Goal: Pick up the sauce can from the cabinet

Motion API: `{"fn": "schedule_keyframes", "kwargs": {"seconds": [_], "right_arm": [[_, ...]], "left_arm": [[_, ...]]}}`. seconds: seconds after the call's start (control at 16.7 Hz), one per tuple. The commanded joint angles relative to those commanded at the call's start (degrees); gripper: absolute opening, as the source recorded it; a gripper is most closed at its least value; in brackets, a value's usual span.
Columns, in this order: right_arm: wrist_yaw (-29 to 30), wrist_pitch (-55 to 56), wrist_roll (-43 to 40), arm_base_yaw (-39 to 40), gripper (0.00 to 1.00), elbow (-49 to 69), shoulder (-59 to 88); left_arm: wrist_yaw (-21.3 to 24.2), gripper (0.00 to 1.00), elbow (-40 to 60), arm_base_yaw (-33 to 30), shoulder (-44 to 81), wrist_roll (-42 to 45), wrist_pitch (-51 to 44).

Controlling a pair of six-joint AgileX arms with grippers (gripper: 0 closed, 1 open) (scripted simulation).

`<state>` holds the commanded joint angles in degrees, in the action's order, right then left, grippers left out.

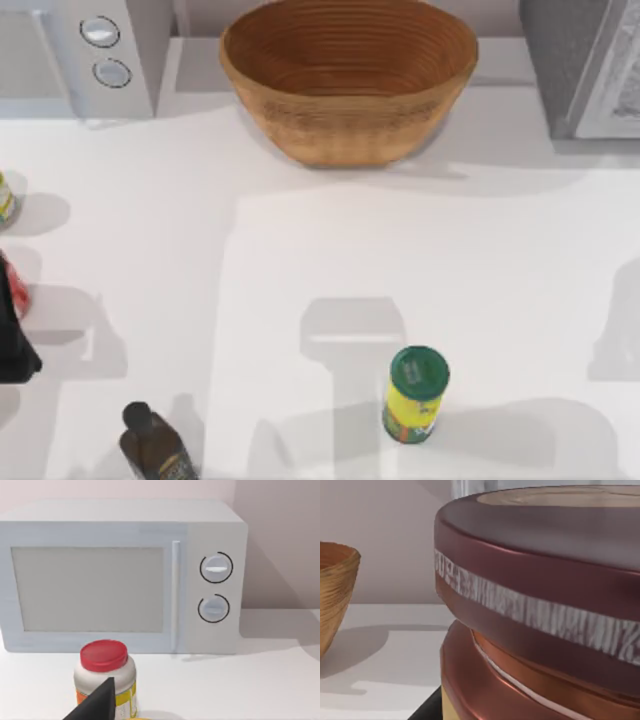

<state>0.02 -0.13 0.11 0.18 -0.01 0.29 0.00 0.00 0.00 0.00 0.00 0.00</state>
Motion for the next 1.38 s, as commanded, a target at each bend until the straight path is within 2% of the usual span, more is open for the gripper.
{"fn": "schedule_keyframes", "kwargs": {"seconds": [0.24, 0.54, 1.38], "right_arm": [[-0.84, 3.06, 0.11, 0.18, 0.0, 1.0, 2.85], [-5.21, 16.16, 0.48, 1.32, 0.0, 4.65, 17.36], [-26.58, 72.23, 1.07, 5.56, 0.0, 18.47, 88.5]], "left_arm": [[0.0, 1.0, 0.0, 0.0, 0.0, 0.0, 0.0], [0.0, 1.0, 0.0, 0.0, 0.0, 0.0, 0.0], [0.0, 1.0, 0.0, 0.0, 0.0, 0.0, 0.0]]}}
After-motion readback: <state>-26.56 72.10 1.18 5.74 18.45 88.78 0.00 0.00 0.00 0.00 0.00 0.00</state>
